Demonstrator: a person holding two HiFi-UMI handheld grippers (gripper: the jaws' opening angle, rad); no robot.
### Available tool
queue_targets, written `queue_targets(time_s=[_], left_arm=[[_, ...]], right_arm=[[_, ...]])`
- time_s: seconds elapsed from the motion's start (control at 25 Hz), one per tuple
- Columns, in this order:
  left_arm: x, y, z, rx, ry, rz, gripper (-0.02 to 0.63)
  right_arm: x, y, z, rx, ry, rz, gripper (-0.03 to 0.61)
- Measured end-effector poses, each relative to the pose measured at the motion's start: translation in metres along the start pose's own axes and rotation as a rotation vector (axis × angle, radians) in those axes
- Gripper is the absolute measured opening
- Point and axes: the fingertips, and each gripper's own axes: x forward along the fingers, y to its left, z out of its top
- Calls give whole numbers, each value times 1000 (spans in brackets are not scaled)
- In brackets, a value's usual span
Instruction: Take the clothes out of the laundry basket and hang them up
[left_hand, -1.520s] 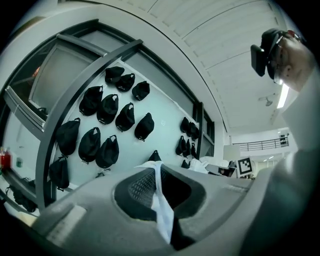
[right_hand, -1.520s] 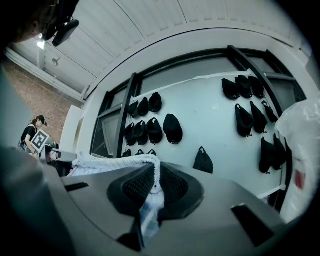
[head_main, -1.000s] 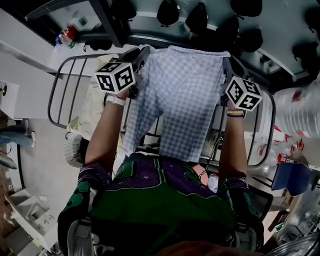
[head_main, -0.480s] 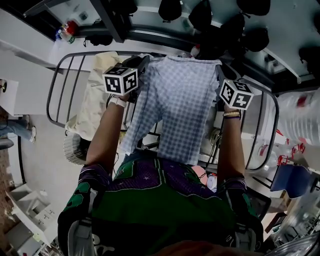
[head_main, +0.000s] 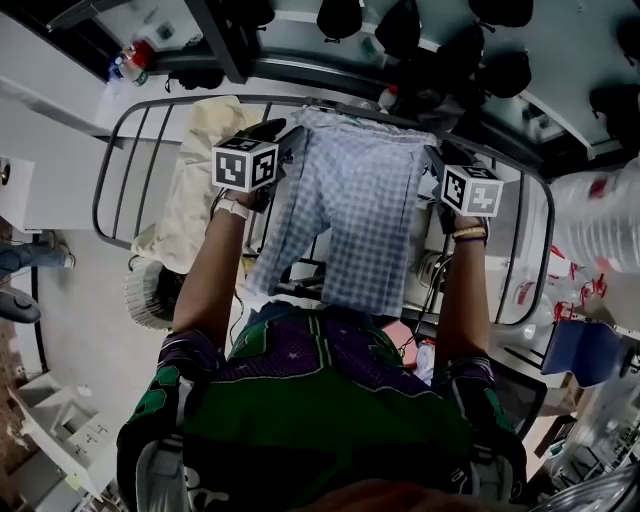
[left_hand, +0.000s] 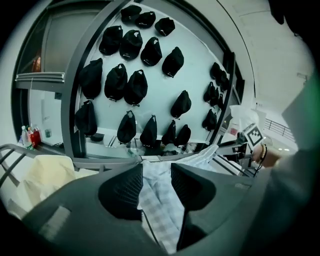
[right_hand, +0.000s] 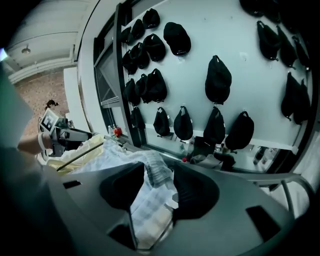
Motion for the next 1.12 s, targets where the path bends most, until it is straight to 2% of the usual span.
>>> queue_targets(time_s=[0.24,0.44,0.76,0.96,1.12], left_arm=[[-34,-12,13,17,-87,-31,178],[-75,-28,23,32,-159,-68,178],[-148,-57,21,58,-236,-145,178],[-205,-79,14,93,-266,-208,178],[-252,-89,5,112,-307,-230,178]], right_arm=[[-28,14,-17,12,1,-44,170],[-63,45,-28,36,-26,-63,170],[-123,126,-21,46,-138,-87,170],[-171,177,-8,72,-279,-80,169],[-201,223,-11,76,-344,-67,169]])
